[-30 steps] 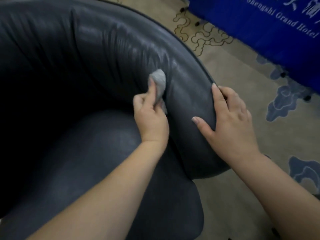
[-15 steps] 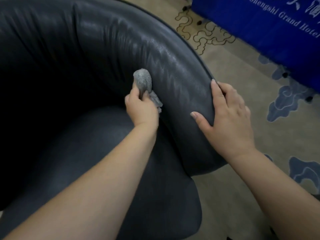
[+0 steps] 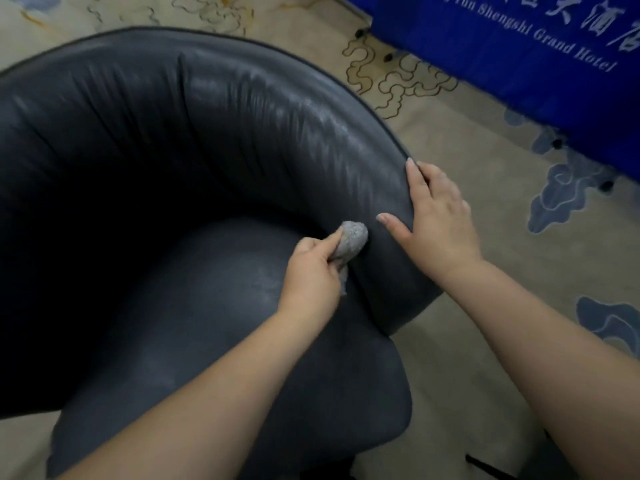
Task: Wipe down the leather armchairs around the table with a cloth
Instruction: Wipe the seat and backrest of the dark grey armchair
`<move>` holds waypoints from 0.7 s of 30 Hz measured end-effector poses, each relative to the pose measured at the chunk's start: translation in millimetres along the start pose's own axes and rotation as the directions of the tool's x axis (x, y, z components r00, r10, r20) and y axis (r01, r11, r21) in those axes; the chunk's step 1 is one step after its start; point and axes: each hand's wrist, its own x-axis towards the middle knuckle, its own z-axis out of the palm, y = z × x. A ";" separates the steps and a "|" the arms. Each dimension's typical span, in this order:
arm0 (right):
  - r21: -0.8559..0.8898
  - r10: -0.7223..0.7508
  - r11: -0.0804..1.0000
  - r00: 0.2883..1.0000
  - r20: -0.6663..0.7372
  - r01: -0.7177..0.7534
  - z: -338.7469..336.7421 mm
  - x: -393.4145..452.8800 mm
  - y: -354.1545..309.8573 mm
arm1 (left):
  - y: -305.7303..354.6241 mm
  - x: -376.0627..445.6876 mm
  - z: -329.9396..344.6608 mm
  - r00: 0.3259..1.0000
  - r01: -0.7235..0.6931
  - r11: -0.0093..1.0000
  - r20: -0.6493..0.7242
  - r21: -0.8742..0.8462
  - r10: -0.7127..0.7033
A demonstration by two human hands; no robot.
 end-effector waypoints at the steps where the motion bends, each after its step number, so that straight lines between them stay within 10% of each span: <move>1: -0.002 0.010 1.000 0.999 0.030 -0.010 -2.6 -3.0 -2.4 | 1.1 -5.8 -8.7 1.000 -0.008 0.998 0.021 0.065 0.007; 9: 0.023 0.117 0.992 0.977 0.179 -0.123 -32.7 -84.8 -9.9 | -19.5 -63.1 -64.2 0.961 -0.256 0.867 0.205 0.428 0.184; 21: -0.006 0.360 0.928 0.894 0.266 -0.372 -67.9 -248.3 -69.5 | 0.3 -133.5 -113.2 0.767 -0.628 0.602 0.525 0.494 0.369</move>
